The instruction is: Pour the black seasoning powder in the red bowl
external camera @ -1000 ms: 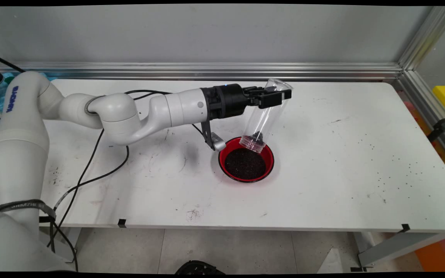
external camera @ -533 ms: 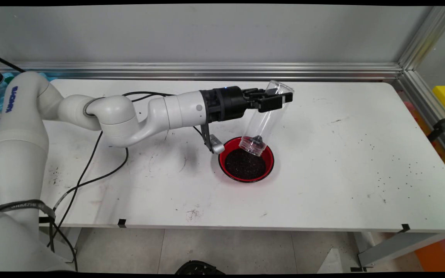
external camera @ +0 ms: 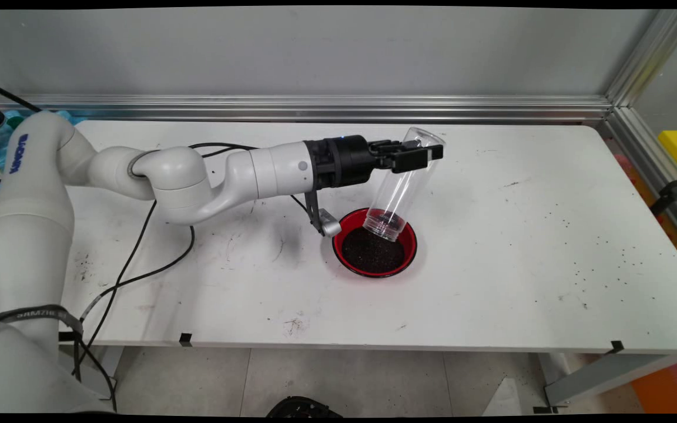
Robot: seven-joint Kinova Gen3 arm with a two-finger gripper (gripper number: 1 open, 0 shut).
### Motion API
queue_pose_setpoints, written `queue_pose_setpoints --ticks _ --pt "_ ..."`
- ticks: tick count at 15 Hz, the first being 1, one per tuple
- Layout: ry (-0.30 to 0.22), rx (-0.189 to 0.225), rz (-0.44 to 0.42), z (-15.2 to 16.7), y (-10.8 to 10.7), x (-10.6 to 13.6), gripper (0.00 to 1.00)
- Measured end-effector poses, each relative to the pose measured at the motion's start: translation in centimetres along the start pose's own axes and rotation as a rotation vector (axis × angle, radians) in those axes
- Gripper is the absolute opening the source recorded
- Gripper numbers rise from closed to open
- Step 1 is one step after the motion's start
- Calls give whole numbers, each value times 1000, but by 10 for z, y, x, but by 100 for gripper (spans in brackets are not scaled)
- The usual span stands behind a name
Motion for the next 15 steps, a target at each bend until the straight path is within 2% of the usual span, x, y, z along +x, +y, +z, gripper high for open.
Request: queue_pose_setpoints --ticks 9,15 --pt "23 -59 -170 -3 11 1 0" --pt "52 -115 -355 -6 20 2 0"
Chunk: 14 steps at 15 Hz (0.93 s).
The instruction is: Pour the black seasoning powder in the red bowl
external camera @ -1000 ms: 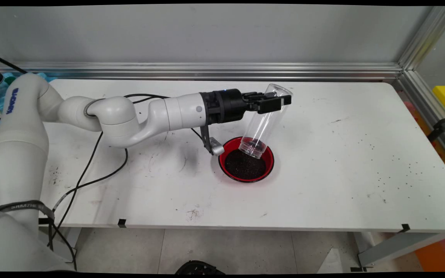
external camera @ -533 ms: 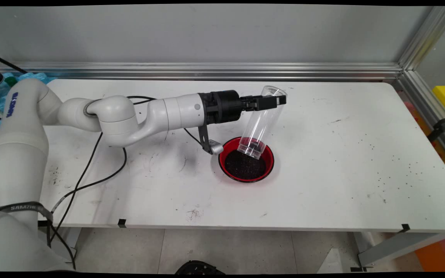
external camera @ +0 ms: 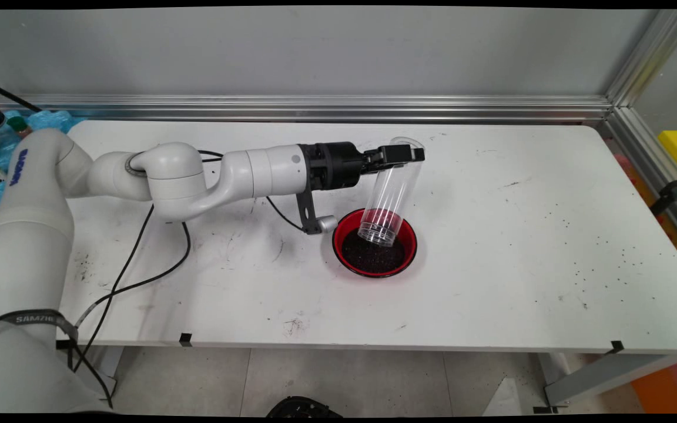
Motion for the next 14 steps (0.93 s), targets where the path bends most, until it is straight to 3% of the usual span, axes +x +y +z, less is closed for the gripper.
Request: queue_pose_setpoints --ticks 7,14 --pt "-6 -62 -253 4 7 -15 0" --pt "24 -102 -521 3 6 -26 0"
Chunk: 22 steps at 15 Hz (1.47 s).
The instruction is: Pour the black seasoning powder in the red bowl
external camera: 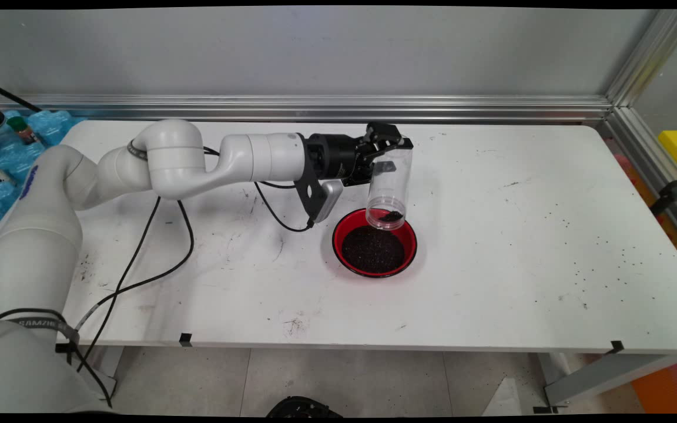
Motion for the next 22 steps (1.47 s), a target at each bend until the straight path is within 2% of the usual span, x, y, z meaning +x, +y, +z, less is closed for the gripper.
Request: queue_pose_setpoints --ticks 5,10,13,18,22 --pt "18 -26 -234 -4 -11 -12 0" --pt "23 -54 -404 -7 -20 -27 0" --pt "27 -74 -470 -10 -22 -33 0" --pt "24 -128 -609 -20 -29 -48 0" --pt "9 -191 -756 -31 -32 -61 0"
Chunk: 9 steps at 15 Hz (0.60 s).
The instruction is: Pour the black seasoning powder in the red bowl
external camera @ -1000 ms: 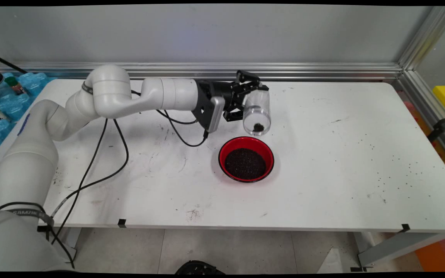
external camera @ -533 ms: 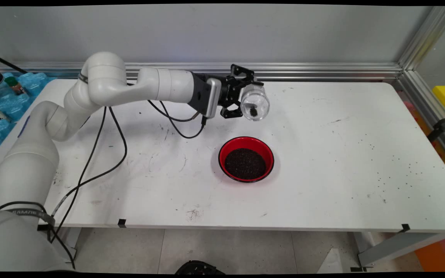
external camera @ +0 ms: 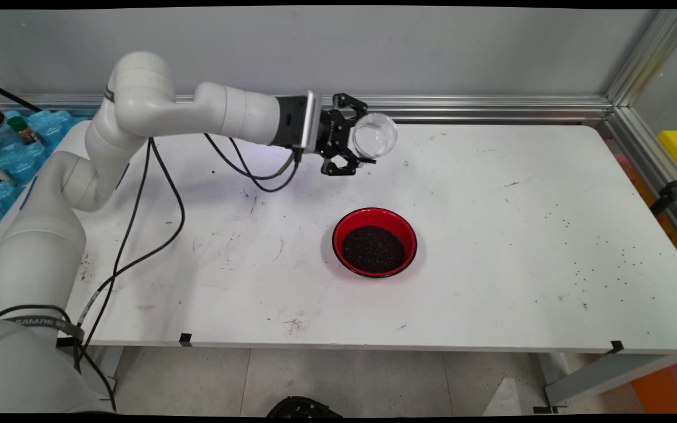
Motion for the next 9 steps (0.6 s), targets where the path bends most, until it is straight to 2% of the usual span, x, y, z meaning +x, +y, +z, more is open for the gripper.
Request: queue_pose_setpoints --ticks 5,9 --pt "-47 -71 -162 -20 -4 -18 0" --pt "-82 -108 -287 -37 -3 -33 0"
